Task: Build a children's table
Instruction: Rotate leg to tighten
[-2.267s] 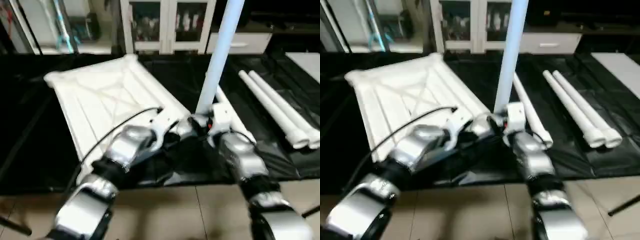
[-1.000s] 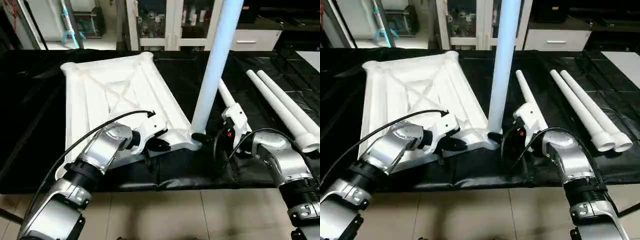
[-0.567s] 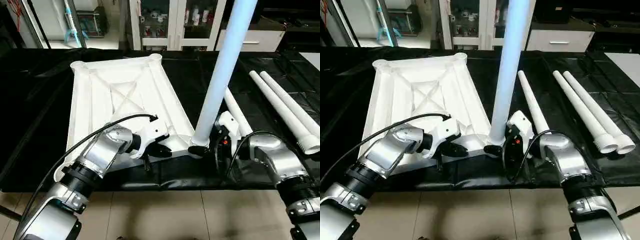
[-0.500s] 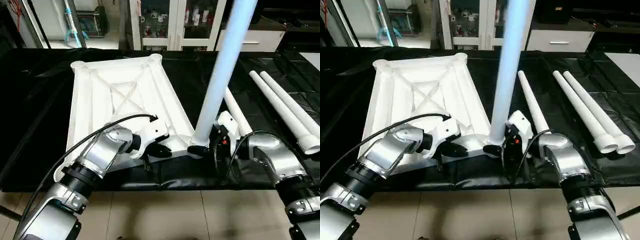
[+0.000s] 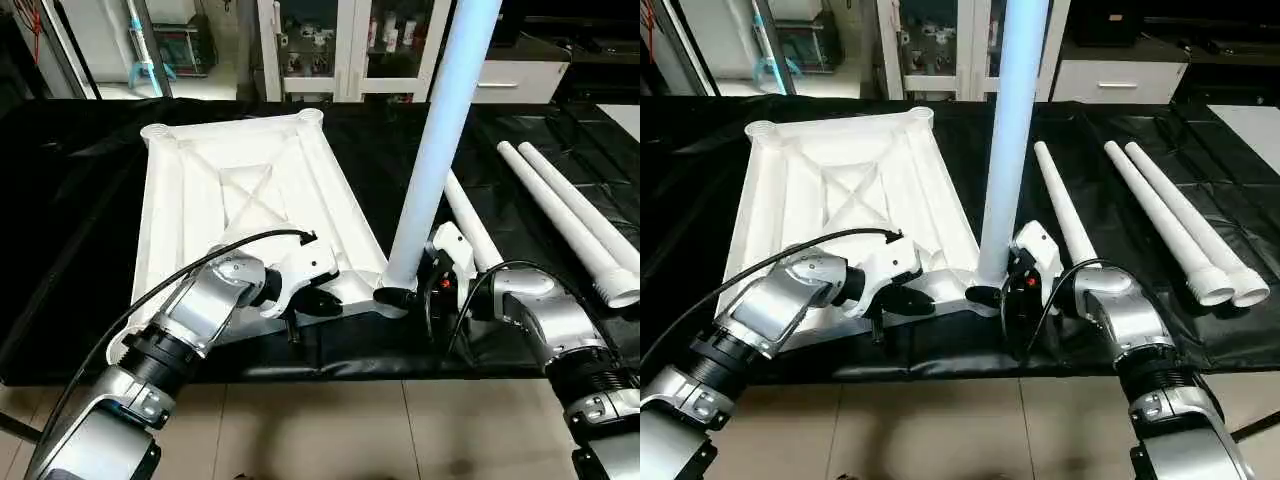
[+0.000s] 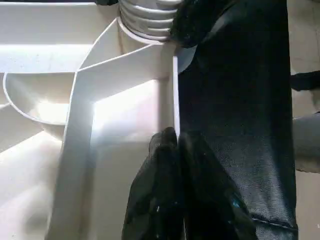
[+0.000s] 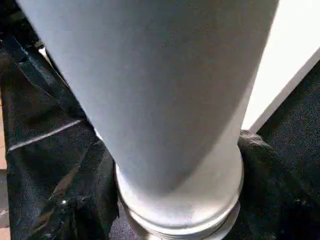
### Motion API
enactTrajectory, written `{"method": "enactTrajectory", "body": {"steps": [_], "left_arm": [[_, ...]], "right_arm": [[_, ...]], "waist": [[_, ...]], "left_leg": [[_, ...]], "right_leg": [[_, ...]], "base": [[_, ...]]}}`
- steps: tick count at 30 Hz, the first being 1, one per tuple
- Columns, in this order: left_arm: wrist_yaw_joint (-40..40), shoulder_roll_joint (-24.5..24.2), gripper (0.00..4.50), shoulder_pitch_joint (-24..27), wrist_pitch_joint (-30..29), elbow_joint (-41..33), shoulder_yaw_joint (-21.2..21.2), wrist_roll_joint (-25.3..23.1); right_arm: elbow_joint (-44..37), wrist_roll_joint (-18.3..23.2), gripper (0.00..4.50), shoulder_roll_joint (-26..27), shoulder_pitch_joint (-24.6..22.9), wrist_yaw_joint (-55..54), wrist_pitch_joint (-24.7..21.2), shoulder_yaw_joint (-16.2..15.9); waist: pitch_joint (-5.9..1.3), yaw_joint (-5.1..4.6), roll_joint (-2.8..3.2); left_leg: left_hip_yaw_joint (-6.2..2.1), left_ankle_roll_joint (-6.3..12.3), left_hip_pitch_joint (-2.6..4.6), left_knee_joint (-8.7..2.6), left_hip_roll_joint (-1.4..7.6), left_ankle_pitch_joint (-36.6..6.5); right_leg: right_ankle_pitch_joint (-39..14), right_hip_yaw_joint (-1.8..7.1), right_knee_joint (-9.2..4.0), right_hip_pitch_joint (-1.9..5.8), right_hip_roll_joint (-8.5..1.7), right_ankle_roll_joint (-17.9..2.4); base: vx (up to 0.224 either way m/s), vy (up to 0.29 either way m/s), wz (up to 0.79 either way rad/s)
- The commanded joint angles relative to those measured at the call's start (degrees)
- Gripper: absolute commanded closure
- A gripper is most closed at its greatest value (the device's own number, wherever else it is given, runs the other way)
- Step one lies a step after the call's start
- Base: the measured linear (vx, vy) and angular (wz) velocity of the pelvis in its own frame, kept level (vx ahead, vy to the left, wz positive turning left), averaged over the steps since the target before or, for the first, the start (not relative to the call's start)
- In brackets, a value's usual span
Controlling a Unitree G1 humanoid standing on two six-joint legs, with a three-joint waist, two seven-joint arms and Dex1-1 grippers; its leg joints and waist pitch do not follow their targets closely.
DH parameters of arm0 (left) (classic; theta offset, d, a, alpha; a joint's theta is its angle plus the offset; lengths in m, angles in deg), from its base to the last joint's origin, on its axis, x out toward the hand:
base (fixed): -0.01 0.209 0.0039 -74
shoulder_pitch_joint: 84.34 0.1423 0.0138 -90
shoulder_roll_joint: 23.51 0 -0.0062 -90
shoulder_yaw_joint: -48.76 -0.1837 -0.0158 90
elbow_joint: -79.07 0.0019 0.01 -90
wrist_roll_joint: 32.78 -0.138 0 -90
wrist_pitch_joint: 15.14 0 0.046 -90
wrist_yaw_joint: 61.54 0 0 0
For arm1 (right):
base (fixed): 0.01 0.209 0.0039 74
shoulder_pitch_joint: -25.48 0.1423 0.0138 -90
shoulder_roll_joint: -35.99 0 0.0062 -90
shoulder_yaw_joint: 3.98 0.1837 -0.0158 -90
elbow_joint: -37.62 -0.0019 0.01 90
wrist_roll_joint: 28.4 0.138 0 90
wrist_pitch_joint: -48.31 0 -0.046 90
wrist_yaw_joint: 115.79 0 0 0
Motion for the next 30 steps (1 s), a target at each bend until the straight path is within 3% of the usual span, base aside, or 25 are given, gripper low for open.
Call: {"method": "enactTrajectory", "body": {"steps": [1,2,4,8,10,11,12,13,15,17,21,22,26,29,30], "left_arm": [[-2.49,0.05,4.5,1.77,-0.82,1.67,-4.47,-1.18],[-2.5,0.01,4.5,1.76,-0.7,1.79,-4.5,-1.24],[-2.29,0.3,4.5,1.54,-0.5,2.34,-4.68,-1.45],[-1.47,1.06,4.5,1.03,-0.1,3.2,-4.37,-1.77],[0.03,1.73,4.5,0.7,0.38,4.33,-3.68,-1.95],[1.27,2.31,4.5,0.38,0.76,5.26,-3.02,-1.96],[1.98,2.66,4.5,0.17,0.97,5.81,-2.63,-1.93],[3.19,3.46,4.5,-0.35,1.04,6.81,-1.77,-1.66],[5.73,5.37,4.5,-1.5,1.3,9.37,0.25,-0.87],[7.04,6.54,4.5,-2.23,1.45,11.08,1.38,-0.46],[11.95,10.02,4.5,-4.5,1.89,16.06,3.95,0.08],[15.4,11.87,4.5,-6.08,2.4,19.23,5.15,-0.18],[22.18,14.32,4.5,-8.68,3.42,24.76,6.51,-1.76],[26.72,15.29,4.5,-10.48,4.7,28.58,7.5,-3.02],[27.68,15.44,4.5,-10.85,5.05,29.39,7.74,-3.25]], "right_arm": [[0.43,-0.38,1.67,0.39,-0.08,0.16,0.34,0.43],[0.58,-0.43,1.69,0.49,-0.03,-0.02,0.33,0.49],[0.43,-0.43,1.7,0.66,-0.13,-0.15,0.13,0.55],[-0.19,0.1,1.71,1.51,-0.62,-1.74,-0.1,1.3],[0.41,0.33,1.71,3.28,-1.0,-6.39,0.51,2.99],[1.38,0.11,1.71,4.54,-1.14,-10.1,1.3,4.01],[2.05,-0.14,1.71,5.26,-1.18,-12.26,1.84,4.55],[3.05,0.06,1.71,6.8,-1.25,-16.29,1.95,5.89],[3.96,0.81,1.71,9.86,-1.73,-22.52,2.12,8.06],[4.51,1.07,1.71,11.51,-1.73,-26.67,2.16,9.34],[6.86,1.37,1.72,15.13,-0.21,-36.1,3.02,12.39],[9.45,0.17,1.72,17.36,1.46,-43.28,4.56,13.67],[14.84,-2.35,1.72,20.36,4.85,-54.83,5.26,14.23],[17.37,-4.32,1.72,22.45,6.8,-62.3,5.96,14.11],[17.72,-4.74,1.72,23.01,7.21,-63.58,6.15,13.9]], "waist": [[-3.81,0.01,0.35],[-3.82,-0.1,0.06],[-3.86,-0.16,0.51],[-3.83,-0.21,0.31],[-3.58,-0.37,0.44],[-3.5,-0.57,-0.04],[-3.3,-0.67,0.33],[-3.23,-0.9,-0.04],[-3.18,-1.35,0.34],[-3.28,-1.55,0.31],[-3.35,-2.04,0.4],[-3.38,-2.29,0.45],[-3.5,-2.57,0.29],[-3.69,-2.67,1.22],[-3.61,-2.71,1.15]], "left_leg": [[-0.66,5.2,0.07,-3.77,2.63,-6.0],[-0.6,5.23,0.05,-3.76,2.59,-6.11],[-0.64,5.23,0.03,-3.76,2.53,-6.35],[-0.57,5.29,-0.02,-3.75,2.47,-6.97],[-0.7,4.34,0.05,-4.08,2.51,-9.21],[-0.6,4.06,0.07,-4.11,2.52,-9.88],[-0.73,3.05,0.27,-4.3,2.46,-11.61],[-0.67,2.74,0.31,-4.28,2.37,-12.38],[-0.88,1.65,0.32,-4.49,2.27,-13.86],[-0.96,0.92,0.47,-4.53,2.17,-14.39],[-1.0,1.24,0.42,-4.61,2.08,-15.23],[-1.01,1.13,0.13,-4.62,2.0,-14.43],[-1.04,1.44,0.07,-4.61,2.0,-14.03],[-0.99,1.23,0.31,-4.58,1.96,-12.93],[-0.88,1.46,0.14,-4.55,1.84,-13.21]], "right_leg": [[-5.53,2.47,-3.32,3.38,-3.77,-16.19],[-5.22,2.47,-3.38,3.44,-3.71,-16.2],[-4.81,2.42,-3.45,3.48,-3.65,-16.27],[-6.66,2.47,-3.67,3.52,-3.73,-15.83],[-11.16,2.32,-4.16,3.35,-3.71,-14.62],[-12.5,2.39,-4.38,3.25,-3.71,-14.14],[-16.04,2.38,-4.68,3.06,-3.81,-13.25],[-17.96,2.36,-4.97,2.98,-3.78,-12.51],[-22.4,2.37,-5.38,2.81,-3.82,-10.64],[-22.57,2.32,-5.53,2.67,-3.78,-10.14],[-22.15,2.33,-5.71,2.47,-3.77,-10.23],[-20.77,2.29,-5.55,2.5,-3.77,-10.61],[-19.7,2.28,-5.6,2.56,-3.92,-10.74],[-15.12,2.29,-5.25,2.49,-3.65,-11.75],[-14.39,2.3,-5.22,2.63,-3.68,-12.1]], "base": [[0.0,0.0,0.0],[0.0,0.0,0.0],[0.0,0.0,0.0],[0.0,0.0,0.0],[0.0,0.0,0.0],[0.0,0.0,0.0],[0.0,0.0,0.0],[0.0,0.0,0.0],[0.0,0.0,0.0],[0.0,0.0,0.0],[0.0,0.0,0.0],[0.0,0.0,0.0],[0.0,0.0,0.0],[0.0,0.0,0.0],[0.0,0.0,0.0]]}}
